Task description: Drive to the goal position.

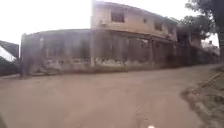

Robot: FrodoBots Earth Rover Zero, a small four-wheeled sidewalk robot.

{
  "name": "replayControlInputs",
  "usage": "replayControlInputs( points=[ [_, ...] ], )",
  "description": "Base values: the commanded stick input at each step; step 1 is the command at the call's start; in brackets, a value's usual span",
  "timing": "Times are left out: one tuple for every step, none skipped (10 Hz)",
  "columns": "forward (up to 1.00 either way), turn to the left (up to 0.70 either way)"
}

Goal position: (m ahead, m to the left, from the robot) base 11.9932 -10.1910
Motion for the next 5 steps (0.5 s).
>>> replayControlInputs(
  points=[
    [1.0, -0.27],
    [1.0, -0.27],
    [1.0, -0.27],
    [1.0, -0.27],
    [1.0, -0.27]
  ],
)
